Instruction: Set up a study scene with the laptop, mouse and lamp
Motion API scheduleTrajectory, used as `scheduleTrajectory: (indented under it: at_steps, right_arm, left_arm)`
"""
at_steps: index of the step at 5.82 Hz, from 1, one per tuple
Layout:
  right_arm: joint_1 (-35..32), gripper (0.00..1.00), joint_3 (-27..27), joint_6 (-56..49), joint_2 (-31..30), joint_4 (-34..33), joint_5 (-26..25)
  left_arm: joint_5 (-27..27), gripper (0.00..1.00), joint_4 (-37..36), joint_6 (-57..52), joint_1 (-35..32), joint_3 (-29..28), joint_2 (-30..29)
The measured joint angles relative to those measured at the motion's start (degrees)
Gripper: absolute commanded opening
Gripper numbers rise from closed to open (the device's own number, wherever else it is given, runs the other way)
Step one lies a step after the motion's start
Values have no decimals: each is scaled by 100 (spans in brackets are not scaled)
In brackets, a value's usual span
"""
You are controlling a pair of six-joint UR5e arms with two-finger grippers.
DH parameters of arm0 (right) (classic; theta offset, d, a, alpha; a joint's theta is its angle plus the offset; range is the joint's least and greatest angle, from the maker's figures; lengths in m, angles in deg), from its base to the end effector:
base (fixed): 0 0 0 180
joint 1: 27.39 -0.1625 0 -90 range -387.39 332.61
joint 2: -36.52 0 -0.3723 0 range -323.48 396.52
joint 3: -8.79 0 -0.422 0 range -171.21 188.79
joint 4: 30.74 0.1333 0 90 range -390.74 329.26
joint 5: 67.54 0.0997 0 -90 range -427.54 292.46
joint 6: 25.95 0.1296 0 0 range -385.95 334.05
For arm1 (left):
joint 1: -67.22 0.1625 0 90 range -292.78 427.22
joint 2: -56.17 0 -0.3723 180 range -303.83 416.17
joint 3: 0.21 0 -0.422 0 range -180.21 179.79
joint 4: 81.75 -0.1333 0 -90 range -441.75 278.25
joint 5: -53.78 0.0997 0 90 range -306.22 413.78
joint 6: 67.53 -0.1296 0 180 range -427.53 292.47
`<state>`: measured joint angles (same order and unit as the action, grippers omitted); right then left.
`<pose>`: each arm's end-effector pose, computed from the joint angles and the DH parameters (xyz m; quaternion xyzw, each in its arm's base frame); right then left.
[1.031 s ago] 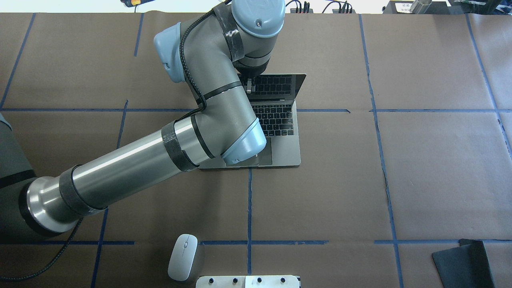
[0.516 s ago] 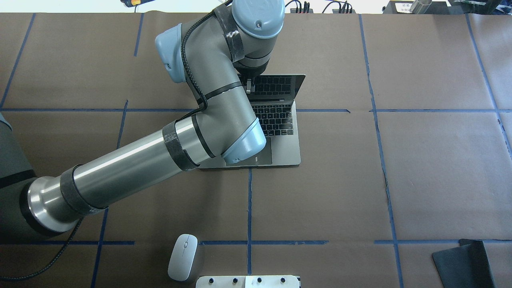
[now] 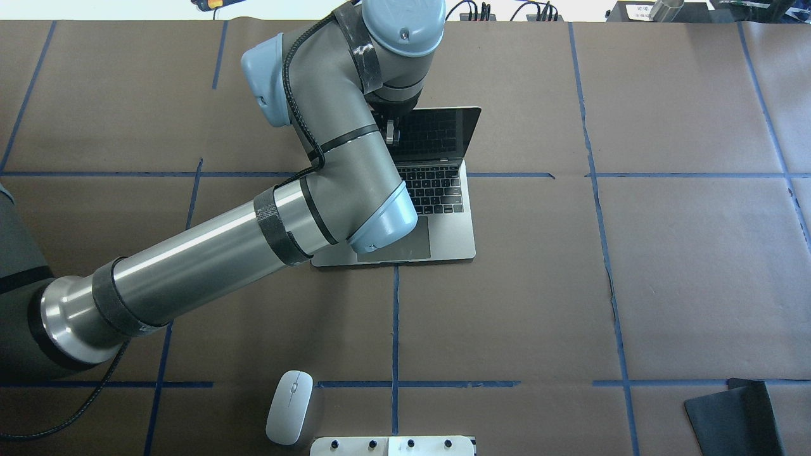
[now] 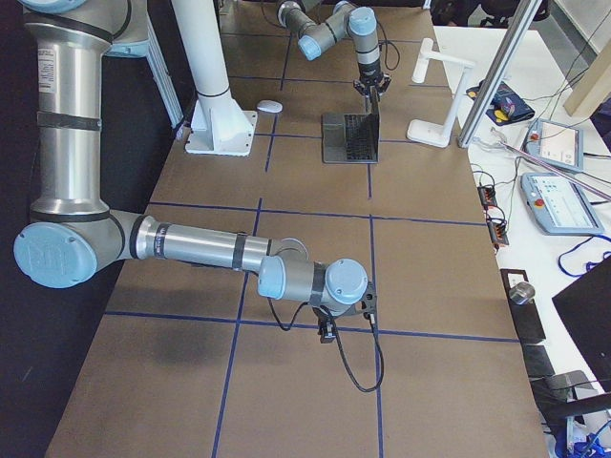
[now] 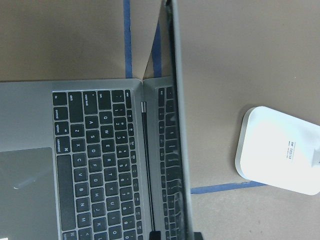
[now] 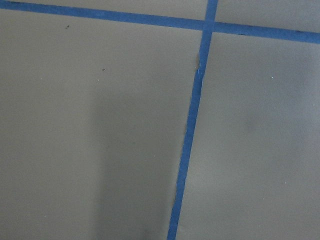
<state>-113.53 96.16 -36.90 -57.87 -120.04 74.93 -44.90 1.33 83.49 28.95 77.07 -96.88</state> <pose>-0.0019 -0.4817 0.6747 -0.0221 -0.4436 -0.0913 0.8913 0.5276 -0.5611 0.0310 -0.1417 0.3477 -0.6879 0.6212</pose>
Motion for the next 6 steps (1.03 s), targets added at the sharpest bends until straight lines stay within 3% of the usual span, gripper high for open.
scheduleTrajectory:
  at_steps: [4, 6]
  right_arm:
    - [103, 100, -11, 438, 51, 566, 327]
    - [170, 100, 46, 662, 53, 654, 533]
  left_arm:
    - [-136, 58, 15, -252, -282, 299, -7]
    - [-423, 58, -73, -531, -331, 896, 260]
